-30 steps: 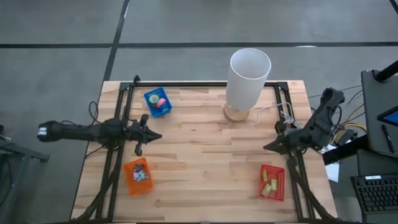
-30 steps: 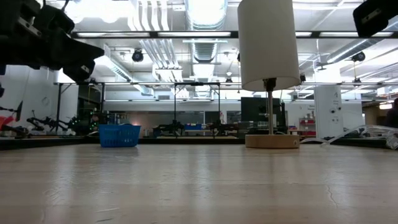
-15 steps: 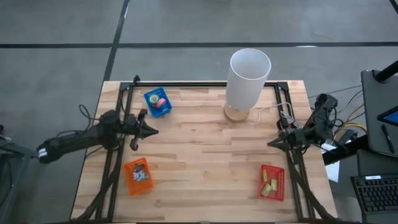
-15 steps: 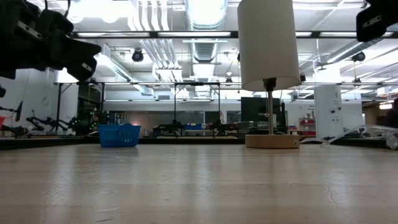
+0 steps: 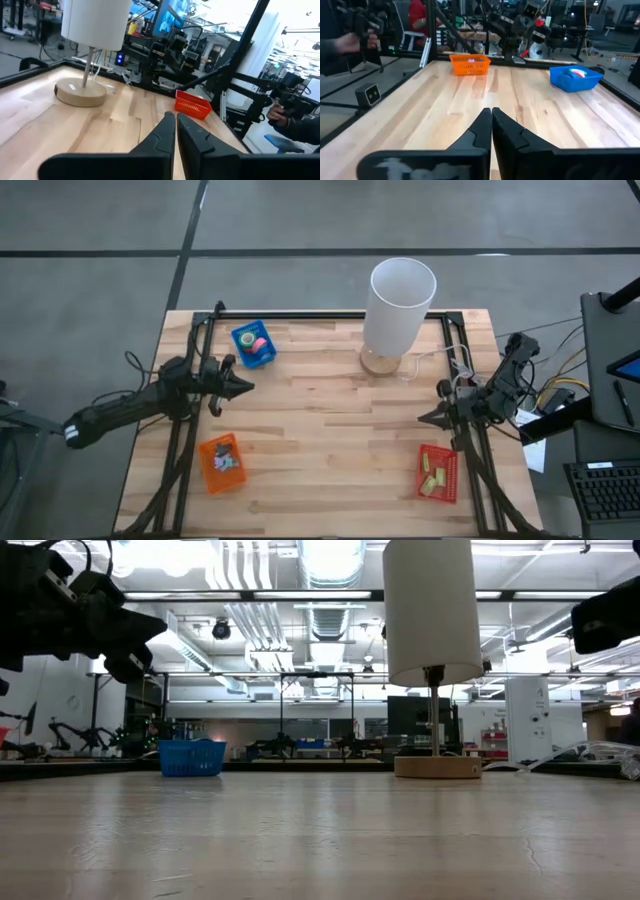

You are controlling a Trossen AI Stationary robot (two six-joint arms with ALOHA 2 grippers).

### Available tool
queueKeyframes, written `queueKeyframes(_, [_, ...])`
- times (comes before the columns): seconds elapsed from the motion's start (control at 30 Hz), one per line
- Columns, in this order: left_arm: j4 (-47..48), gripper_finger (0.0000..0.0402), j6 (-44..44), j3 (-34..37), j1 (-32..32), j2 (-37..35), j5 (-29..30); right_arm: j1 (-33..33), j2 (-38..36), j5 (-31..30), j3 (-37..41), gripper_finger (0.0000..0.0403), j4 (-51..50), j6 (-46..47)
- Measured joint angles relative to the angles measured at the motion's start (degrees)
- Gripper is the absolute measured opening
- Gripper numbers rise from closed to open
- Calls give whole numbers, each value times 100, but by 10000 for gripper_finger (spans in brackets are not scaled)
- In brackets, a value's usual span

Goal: Pick and place Stapler, Stapler remover, tape
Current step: Return to Home Position

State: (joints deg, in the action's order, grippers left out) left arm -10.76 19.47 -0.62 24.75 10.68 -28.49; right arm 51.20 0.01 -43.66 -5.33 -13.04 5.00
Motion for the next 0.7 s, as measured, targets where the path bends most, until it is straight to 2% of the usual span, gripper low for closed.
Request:
queueKeyframes(0.3, [20,20,63,0,0,0,0,2,150,17,27,8,13,504])
queueKeyframes(0.7, [26,18,69,0,-4,0,2,2,162,17,27,8,2,508])
